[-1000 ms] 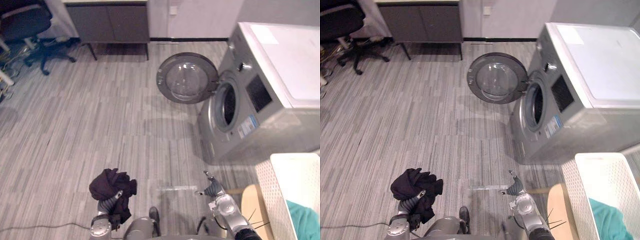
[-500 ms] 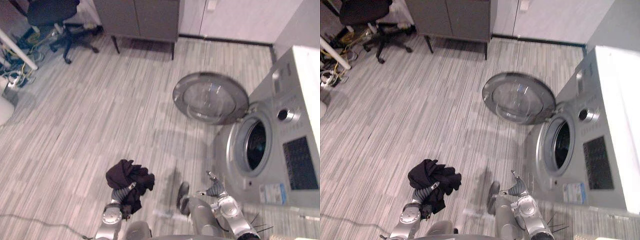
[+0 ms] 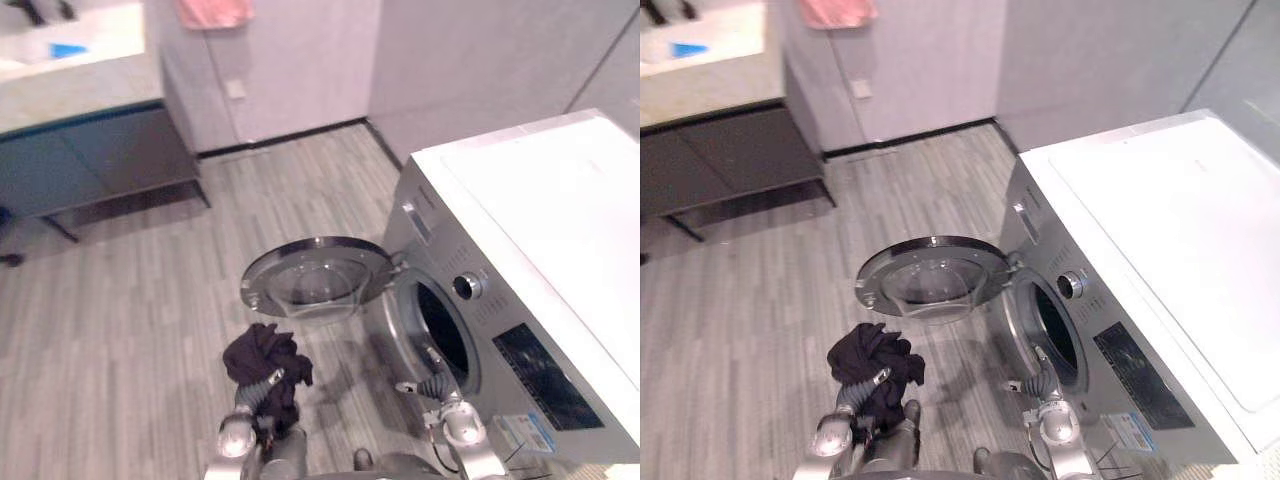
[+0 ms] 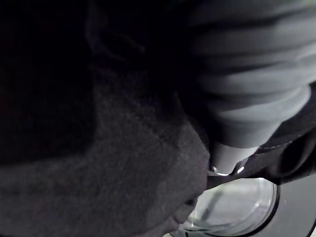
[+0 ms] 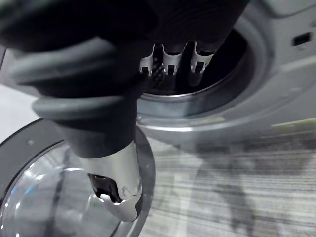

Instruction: Pick up the laundry basket with both hands and put the clothes into the washing machine.

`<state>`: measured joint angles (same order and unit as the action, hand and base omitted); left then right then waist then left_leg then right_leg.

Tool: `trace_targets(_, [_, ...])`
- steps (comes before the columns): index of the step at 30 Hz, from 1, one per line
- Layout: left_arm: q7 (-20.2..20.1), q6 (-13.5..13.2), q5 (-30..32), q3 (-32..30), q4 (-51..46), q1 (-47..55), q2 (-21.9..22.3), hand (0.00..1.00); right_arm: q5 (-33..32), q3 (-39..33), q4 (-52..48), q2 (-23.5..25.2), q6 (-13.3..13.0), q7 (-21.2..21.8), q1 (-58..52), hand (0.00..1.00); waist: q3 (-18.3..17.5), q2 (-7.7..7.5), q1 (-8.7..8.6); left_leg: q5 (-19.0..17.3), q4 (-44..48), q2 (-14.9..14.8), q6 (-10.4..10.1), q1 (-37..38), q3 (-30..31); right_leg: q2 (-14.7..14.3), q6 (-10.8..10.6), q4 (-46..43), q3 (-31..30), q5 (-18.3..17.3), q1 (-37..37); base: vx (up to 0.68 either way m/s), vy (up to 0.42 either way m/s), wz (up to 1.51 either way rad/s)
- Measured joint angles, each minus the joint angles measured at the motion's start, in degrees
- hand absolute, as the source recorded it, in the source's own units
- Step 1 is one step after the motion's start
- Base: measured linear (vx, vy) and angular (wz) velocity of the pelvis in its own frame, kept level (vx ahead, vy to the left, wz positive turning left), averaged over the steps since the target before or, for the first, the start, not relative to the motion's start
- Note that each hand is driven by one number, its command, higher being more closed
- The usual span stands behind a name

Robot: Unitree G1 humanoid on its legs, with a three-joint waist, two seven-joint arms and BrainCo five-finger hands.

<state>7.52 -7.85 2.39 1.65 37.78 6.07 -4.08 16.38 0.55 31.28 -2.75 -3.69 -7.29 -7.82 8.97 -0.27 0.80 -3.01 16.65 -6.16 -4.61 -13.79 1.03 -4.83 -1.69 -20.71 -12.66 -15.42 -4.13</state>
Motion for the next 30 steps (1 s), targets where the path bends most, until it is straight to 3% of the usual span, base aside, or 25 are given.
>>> trace_targets(1, [0.02,0.0,0.08,0.0,0.19,-0.18,-0.69,1.0,-0.01,0.61,1.34,0.4,-0.08,0.0,0.58,0.0,-1.11,-1.78,0.03,-1.12,-0.29,0.41,1.4,0.76,-4.46,1.5,-1.06,-0.92,-1.95,-0.65,-1.57,0.08,0.239,-1.67])
trace_targets(4, [0.08,0.18,0.23,-0.15,0.8,-0.35,-2.14,1.0,-0.01,1.6,5.6,0.1,-0.03,0.04,4.09,0.0,-1.02,-1.93,-0.01,-2.62,-0.74,0.0,3.36,2.8,-13.26,5.94,-2.04,0.25,3.13,0.43,-4.27,-0.02,0.212,-1.68])
trace_targets(5, [0.1,0.24,0.2,-0.14,0.74,-0.69,-2.82,1.0,0.0,1.87,7.49,0.0,0.09,0.02,5.94,0.0,-0.46,-1.37,0.04,-3.24,-1.95,-1.0,3.84,4.67,-18.2,9.39,-2.79,0.88,12.6,1.45,-5.14,-0.06,0.148,-1.4])
trace_targets(6, [0.15,0.25,0.18,-0.3,0.73,-0.67,-3.25,1.0,-0.01,2.39,8.29,0.02,0.12,0.03,6.44,0.0,-0.34,-1.19,0.03,-3.65,-2.11,-1.63,3.87,5.34,-20.09,11.18,-2.09,1.0,18.56,1.95,-5.26,-0.07,0.137,-1.91])
trace_targets(7, [0.13,0.39,-0.05,-1.27,0.71,-0.74,-3.99,1.0,-0.01,3.57,9.22,0.04,0.04,0.05,7.58,0.0,-0.11,-0.68,0.06,-5.11,-2.03,-3.34,3.75,6.9,-24.08,15.39,0.62,0.77,35.44,2.96,-4.53,-0.03,0.054,-1.4])
trace_targets(9, [0.21,0.4,-0.08,-2.52,0.68,-0.88,-4.52,1.0,0.01,3.86,10.28,-0.04,-0.08,0.03,8.55,0.0,-0.16,-0.71,0.18,-5.61,-2.06,-5.16,2.73,8.47,-28.5,18.66,2.74,1.4,48.3,5.0,-2.43,0.01,0.025,-1.57])
trace_targets(10, [0.19,0.41,-0.07,-2.56,0.69,-1.08,-5.16,1.0,0.0,3.7,10.31,-0.19,-0.12,-0.03,8.68,0.0,-0.27,-0.99,0.03,-5.46,-1.88,-5.75,2.05,9.06,-30.82,17.61,-0.52,3.75,47.84,7.8,-2.25,0.05,-0.007,-1.32])
trace_targets(13, [-0.01,0.48,-0.03,-2.07,0.77,-1.56,-4.72,1.0,0.0,2.4,10.88,-1.92,0.08,-0.12,8.21,0.0,0.21,-0.17,-0.29,-5.18,-1.49,-7.64,1.63,10.54,-33.63,14.29,-0.16,7.05,43.88,9.05,-2.04,0.1,-0.088,-0.84])
trace_targets(15, [-0.21,0.57,-0.03,-2.02,0.82,-2.35,-3.84,1.0,-0.04,2.05,11.58,-2.63,0.22,-0.22,7.53,0.0,0.36,-0.11,-0.8,-5.24,4.7,-10.56,1.58,9.71,-33.5,12.71,0.13,8.75,42.26,9.22,-0.64,0.11,-0.178,-0.6])
trace_targets(17, [-1.09,0.67,-0.08,-1.69,0.81,-2.13,-2.32,1.0,-0.5,2.14,11.86,-3.9,0.28,-0.35,7.13,0.0,2.02,1.23,-1.19,-5.05,19.64,-15.28,2.49,6.8,-26.8,10.44,0.89,10.13,39.25,8.78,3.55,0.09,-0.144,-0.68])
trace_targets(18, [-1.2,0.73,-0.08,-1.61,0.89,-1.95,-1.95,1.0,-0.65,2.09,11.85,-3.87,0.3,-0.39,7.22,0.0,2.24,1.43,-0.89,-5.86,20.8,-14.92,1.75,6.08,-24.23,10.39,1.0,10.1,38.39,8.71,3.93,0.05,-0.02,-0.99])
trace_targets(20, [-1.26,0.95,-0.09,-0.02,0.88,-2.67,-0.87,1.0,-1.62,-0.55,11.99,-4.55,0.31,-1.41,8.01,0.0,3.17,2.06,-0.54,-8.58,15.86,-8.31,0.42,3.69,-12.58,11.06,1.0,9.59,33.76,8.67,3.31,0.05,0.082,-0.99])
trace_targets(22, [-1.24,0.93,-0.12,0.26,0.66,-2.85,-0.85,1.0,-1.79,-1.35,12.58,-4.54,0.36,-1.85,8.05,0.0,3.17,2.46,-0.15,-8.16,10.04,-5.13,-0.21,3.03,-6.98,11.02,0.33,7.9,30.97,8.23,1.97,0.07,0.141,-0.84])
trace_targets(23, [-1.17,0.94,-0.21,0.36,0.56,-2.74,-0.81,1.0,-1.79,-1.35,12.67,-4.86,0.39,-1.97,7.89,0.0,3.08,3.68,-0.12,-5.92,6.37,-4.08,-1.39,3.15,-4.68,10.15,-0.71,5.94,29.48,7.21,0.92,0.11,0.22,-0.85])
trace_targets(25, [-1.03,1.1,-0.23,0.54,0.38,-3.4,-2.27,1.0,-1.8,-1.72,13.0,-3.83,0.6,-2.46,7.59,0.0,3.87,1.9,-0.09,-7.55,7.31,-3.36,-0.88,3.34,-5.97,11.48,-2.07,1.44,27.26,5.16,-1.66,0.09,0.141,-0.41])
trace_targets(27, [-0.89,1.18,-0.75,0.53,-1.04,-5.48,-3.09,1.0,-1.88,-1.9,12.93,-3.63,0.53,-2.6,8.12,0.0,5.62,0.11,-0.3,-8.26,11.96,-1.45,0.17,-1.13,-6.27,14.69,-2.52,-6.17,26.35,2.71,-7.39,-0.04,0.085,0.06])
trace_targets(30, [0.75,1.17,-2.87,0.48,-5.57,-7.35,-3.5,1.0,-3.3,-2.97,12.45,-3.74,0.56,-2.92,11.05,0.0,11.21,0.31,-0.54,-11.87,22.01,-1.09,1.21,-6.82,-6.4,16.91,-3.01,-17.01,24.66,-1.32,-13.32,-0.14,0.083,0.06])
